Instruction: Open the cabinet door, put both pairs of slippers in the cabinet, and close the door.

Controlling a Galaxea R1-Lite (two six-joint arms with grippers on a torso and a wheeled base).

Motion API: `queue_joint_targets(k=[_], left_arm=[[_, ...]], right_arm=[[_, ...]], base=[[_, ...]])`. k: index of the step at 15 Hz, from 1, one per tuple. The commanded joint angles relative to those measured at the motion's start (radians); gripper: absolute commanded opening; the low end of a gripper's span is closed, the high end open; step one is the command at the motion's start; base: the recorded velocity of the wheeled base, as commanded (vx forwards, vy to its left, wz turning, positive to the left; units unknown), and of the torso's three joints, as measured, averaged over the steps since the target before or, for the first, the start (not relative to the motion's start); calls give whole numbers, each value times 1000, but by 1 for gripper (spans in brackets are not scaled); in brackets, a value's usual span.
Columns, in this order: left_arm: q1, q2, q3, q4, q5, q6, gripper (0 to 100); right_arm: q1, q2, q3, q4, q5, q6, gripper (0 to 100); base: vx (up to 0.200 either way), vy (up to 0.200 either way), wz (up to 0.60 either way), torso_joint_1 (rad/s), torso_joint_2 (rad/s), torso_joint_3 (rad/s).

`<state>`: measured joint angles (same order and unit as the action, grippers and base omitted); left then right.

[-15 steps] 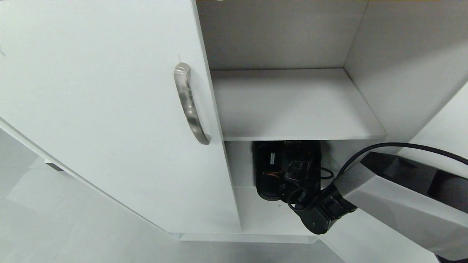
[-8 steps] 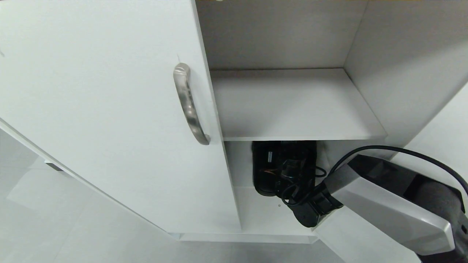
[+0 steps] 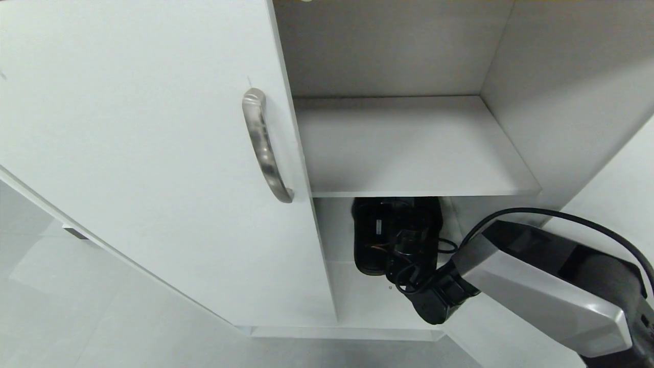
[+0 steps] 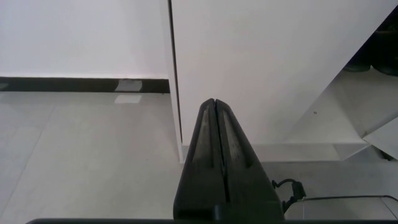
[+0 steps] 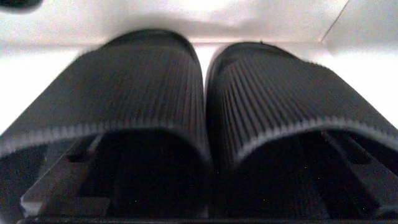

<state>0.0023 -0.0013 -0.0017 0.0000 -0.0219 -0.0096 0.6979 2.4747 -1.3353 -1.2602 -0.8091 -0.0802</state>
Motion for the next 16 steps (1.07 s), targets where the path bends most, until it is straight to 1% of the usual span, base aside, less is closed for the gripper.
queue_joint_targets(k=[1, 3, 5, 7, 8, 11, 16], left_arm=[[1, 1, 0, 0, 0, -1, 0], [1, 1, 0, 0, 0, 0, 0], [1, 1, 0, 0, 0, -1, 0], [1, 1, 0, 0, 0, -1, 0], [1, 1, 0, 0, 0, -3, 0], [1, 1, 0, 0, 0, -3, 0], [1, 1, 0, 0, 0, -3, 0]], right_arm=[[15, -76, 108, -25, 67, -10, 100], [31, -137, 217, -70, 134, -10, 100], [40, -165, 292, -131, 214, -10, 100], [43, -171, 320, -157, 255, -9, 100], [43, -171, 340, -168, 275, -9, 100], [45, -212, 470, -177, 389, -7, 100], [48, -310, 601, -197, 521, 27, 100]], base=[[0, 0, 0, 0, 0, 0], [0, 0, 0, 0, 0, 0], [0, 0, 0, 0, 0, 0], [0, 0, 0, 0, 0, 0], [-200, 0, 0, 7, 2, 2], [-200, 0, 0, 6, 1, 6], [-200, 0, 0, 0, 4, 0]])
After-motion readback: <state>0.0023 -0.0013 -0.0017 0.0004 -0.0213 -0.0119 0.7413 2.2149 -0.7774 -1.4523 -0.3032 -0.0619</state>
